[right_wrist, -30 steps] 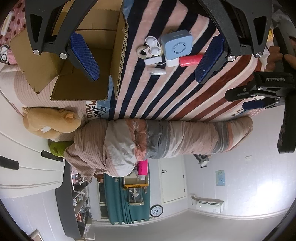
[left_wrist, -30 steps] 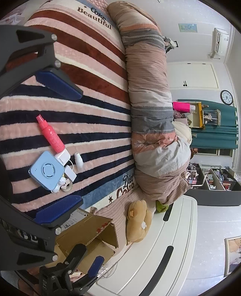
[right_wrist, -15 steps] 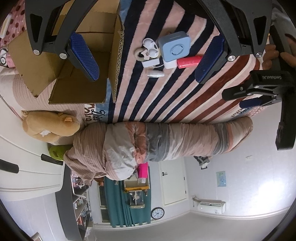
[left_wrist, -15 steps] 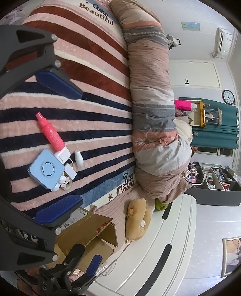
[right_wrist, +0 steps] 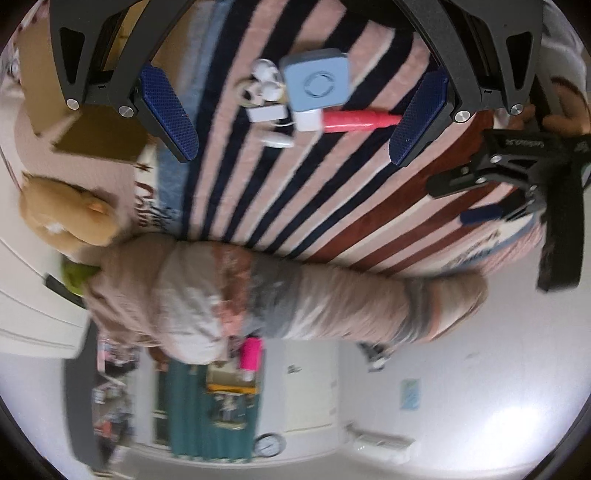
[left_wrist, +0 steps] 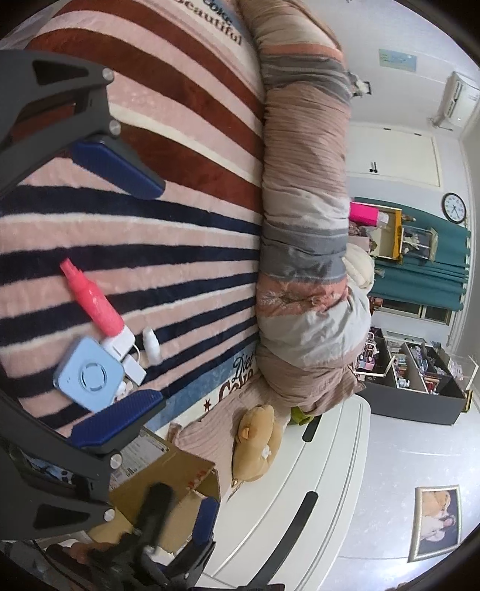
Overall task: Organize rigid objects
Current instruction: 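Grasp the light-blue square device with the right gripper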
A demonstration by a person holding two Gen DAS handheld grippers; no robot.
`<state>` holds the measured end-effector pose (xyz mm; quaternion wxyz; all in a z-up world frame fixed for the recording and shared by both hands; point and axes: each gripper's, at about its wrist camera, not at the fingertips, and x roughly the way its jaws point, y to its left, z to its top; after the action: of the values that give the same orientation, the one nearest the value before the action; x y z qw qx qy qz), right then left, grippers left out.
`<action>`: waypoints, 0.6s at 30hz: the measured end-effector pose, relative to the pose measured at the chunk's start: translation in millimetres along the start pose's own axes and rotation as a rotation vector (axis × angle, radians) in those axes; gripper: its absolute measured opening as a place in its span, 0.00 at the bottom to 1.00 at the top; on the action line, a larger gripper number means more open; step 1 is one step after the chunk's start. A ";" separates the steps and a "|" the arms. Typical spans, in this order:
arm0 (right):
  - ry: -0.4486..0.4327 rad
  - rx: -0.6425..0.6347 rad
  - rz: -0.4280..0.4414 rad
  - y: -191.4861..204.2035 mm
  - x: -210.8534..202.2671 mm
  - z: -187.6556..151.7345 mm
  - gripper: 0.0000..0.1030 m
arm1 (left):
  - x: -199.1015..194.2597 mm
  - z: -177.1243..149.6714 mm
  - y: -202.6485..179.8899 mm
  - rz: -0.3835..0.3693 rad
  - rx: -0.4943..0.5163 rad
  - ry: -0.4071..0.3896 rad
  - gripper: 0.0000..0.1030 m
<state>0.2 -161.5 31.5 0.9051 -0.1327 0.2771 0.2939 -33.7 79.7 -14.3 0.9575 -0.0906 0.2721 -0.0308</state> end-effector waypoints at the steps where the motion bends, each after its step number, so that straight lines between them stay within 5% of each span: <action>1: 0.020 -0.026 -0.004 8.3 8.9 -0.4 1.00 | 2.7 -1.6 4.8 0.001 -0.003 0.007 0.99; 7: 0.259 -0.108 0.114 37.1 74.8 -22.4 1.00 | 30.5 -19.3 35.4 0.008 -0.028 0.071 0.99; 11: 0.399 -0.148 0.116 41.5 122.6 -50.1 1.00 | 50.3 -34.6 47.8 0.035 -0.052 0.118 0.99; 18: 0.524 -0.178 0.057 41.7 160.8 -72.9 0.96 | 70.4 -53.4 53.0 0.019 -0.071 0.172 0.99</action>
<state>52.5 -84.2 -124.1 0.7787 -0.2756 0.4783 0.2980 -1.4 115.7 -105.3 0.9270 -0.1190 0.3552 -0.0196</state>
